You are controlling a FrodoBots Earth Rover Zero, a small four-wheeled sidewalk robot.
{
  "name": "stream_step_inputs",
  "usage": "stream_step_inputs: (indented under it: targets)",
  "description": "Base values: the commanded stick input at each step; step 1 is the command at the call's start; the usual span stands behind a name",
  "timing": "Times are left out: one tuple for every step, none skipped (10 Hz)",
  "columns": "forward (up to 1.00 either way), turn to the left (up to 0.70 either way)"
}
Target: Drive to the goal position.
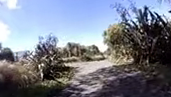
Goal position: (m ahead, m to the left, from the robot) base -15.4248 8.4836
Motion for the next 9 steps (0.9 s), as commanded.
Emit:
stream_step_inputs:
  targets:
    - [0.00,0.85]
    - [0.00,0.85]
    - [0.00,0.85]
    - [0.00,0.85]
    - [0.00,0.85]
    - [0.00,0.85]
    - [0.00,0.85]
    - [0.00,0.85]
    - [0.00,0.85]
